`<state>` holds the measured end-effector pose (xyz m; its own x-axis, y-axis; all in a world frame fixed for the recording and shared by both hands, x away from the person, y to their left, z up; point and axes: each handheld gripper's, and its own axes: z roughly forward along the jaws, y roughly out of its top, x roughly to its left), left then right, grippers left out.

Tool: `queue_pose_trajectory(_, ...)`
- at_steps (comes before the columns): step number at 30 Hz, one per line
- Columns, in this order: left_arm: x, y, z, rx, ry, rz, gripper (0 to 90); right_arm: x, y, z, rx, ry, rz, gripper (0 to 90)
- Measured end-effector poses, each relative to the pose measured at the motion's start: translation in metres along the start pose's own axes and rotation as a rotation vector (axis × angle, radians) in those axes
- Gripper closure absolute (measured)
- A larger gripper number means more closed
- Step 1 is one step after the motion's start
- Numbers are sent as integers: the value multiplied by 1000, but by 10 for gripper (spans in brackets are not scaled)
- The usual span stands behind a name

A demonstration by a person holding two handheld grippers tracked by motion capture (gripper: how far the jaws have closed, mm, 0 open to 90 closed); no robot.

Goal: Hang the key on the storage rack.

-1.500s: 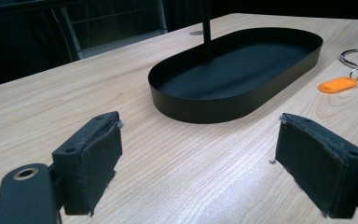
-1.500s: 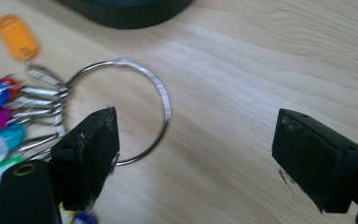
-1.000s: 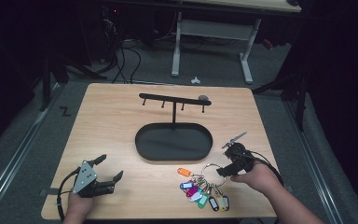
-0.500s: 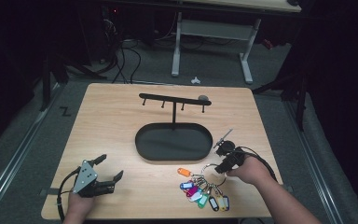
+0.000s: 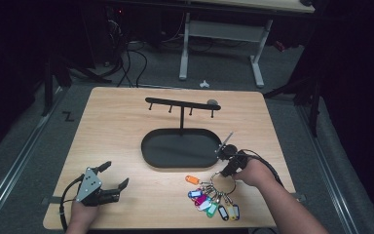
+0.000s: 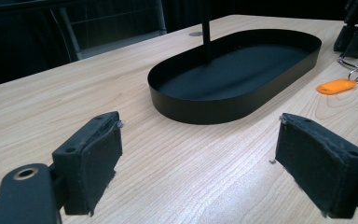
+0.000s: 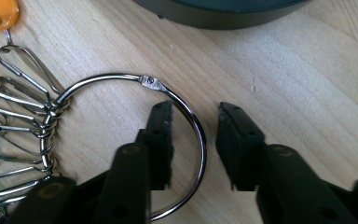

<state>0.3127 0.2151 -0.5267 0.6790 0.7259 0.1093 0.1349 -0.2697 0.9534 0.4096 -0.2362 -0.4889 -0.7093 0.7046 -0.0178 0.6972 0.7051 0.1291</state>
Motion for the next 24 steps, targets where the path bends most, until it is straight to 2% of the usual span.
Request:
queue_pose_trajectory(5,0,0,0,1,-1,3,150,2,-7,-2,35,-14,5,845)
queue_pose_trajectory(7,0,0,0,1,-1,3,150,3,-10,-2,36,-9,15,852)
queue_pose_trajectory(8,0,0,0,2,0,2,150,4,-16,-3,44,-4,45,856)
queue_pose_trajectory(15,0,0,0,-1,3,-2,150,7,-32,-6,75,-3,59,855)
queue_pose_trajectory(16,0,0,0,1,4,-5,150,7,-38,-7,83,9,91,854)
queue_pose_trajectory(17,0,0,0,0,5,-7,150,7,-38,-7,83,9,91,850)
queue_pose_trajectory(20,0,0,0,0,6,-9,150,6,-43,-8,98,6,104,803)
queue_pose_trajectory(23,1,0,1,2,7,-11,150,9,-42,-8,107,16,98,723)
queue_pose_trajectory(24,1,0,1,2,7,-12,150,10,-41,-8,105,13,90,721)
